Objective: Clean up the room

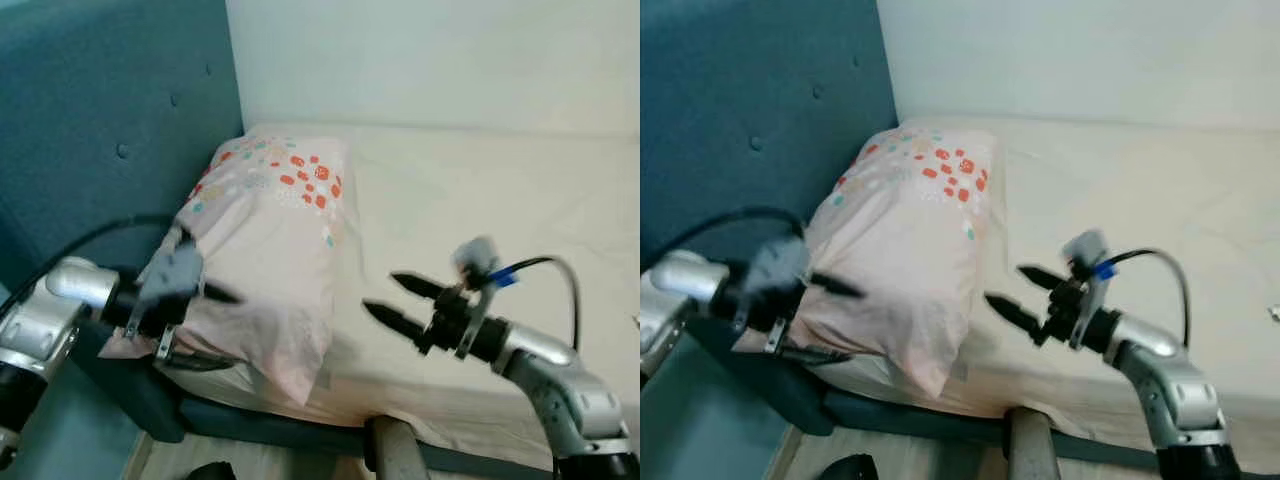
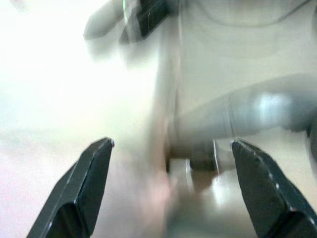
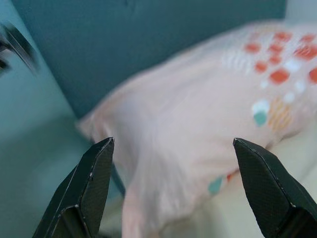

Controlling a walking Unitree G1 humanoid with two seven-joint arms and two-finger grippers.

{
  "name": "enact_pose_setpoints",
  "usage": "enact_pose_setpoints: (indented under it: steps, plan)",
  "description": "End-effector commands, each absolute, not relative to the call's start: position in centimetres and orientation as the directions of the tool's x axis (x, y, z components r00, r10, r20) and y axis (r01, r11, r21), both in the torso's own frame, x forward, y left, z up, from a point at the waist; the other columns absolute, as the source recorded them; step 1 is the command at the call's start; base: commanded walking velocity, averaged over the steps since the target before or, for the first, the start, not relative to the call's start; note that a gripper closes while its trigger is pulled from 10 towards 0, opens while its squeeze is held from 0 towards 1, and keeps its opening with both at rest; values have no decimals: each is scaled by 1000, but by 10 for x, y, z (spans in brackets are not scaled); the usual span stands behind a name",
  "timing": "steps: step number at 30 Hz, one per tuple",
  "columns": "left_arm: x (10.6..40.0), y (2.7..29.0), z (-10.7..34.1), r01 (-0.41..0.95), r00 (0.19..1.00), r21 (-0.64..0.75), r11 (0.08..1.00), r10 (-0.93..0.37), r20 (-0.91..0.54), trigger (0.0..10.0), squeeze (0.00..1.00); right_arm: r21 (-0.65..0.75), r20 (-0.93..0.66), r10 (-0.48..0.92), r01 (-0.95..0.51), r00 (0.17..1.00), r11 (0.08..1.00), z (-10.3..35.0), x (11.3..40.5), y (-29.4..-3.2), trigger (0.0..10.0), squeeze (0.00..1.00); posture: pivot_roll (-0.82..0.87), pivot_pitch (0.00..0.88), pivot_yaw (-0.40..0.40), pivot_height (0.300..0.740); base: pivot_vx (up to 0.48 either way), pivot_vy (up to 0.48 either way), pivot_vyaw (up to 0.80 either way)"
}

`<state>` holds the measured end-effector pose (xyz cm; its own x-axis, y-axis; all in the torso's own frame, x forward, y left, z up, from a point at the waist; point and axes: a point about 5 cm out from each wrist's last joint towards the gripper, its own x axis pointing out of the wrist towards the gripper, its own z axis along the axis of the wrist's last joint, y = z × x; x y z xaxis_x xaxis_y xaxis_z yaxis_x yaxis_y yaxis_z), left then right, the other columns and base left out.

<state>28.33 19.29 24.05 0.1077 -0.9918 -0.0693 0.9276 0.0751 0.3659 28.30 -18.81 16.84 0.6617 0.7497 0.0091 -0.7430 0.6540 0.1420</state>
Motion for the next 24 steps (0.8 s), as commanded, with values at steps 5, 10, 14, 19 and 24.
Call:
enact_pose_setpoints:
  steps: [5,10,14,19,24]
  plan:
    - [305,191,241,890,288,292,349,-929,232,10000,0,184,59,714,-711,698,679,169,291,-191,10000,0,-78,0,-16,571,0,0,0]
    - [335,183,205,762,606,19,647,-724,330,10000,0,211,80,670,-669,738,712,166,299,-192,10000,0,-77,0,-22,586,0,0,0]
    - [335,177,190,701,698,-138,700,-634,333,10000,0,225,87,657,-658,748,719,165,302,-191,10000,0,-72,0,-28,595,0,0,0]
    - [334,171,174,553,828,-292,780,-474,300,10000,0,246,95,634,-636,767,732,163,307,-192,10000,0,-67,0,-32,605,0,0,0]
    - [336,178,140,220,972,-389,895,-166,167,10000,0,303,102,558,-560,824,771,153,318,-192,10000,0,-51,0,-44,625,0,0,0]
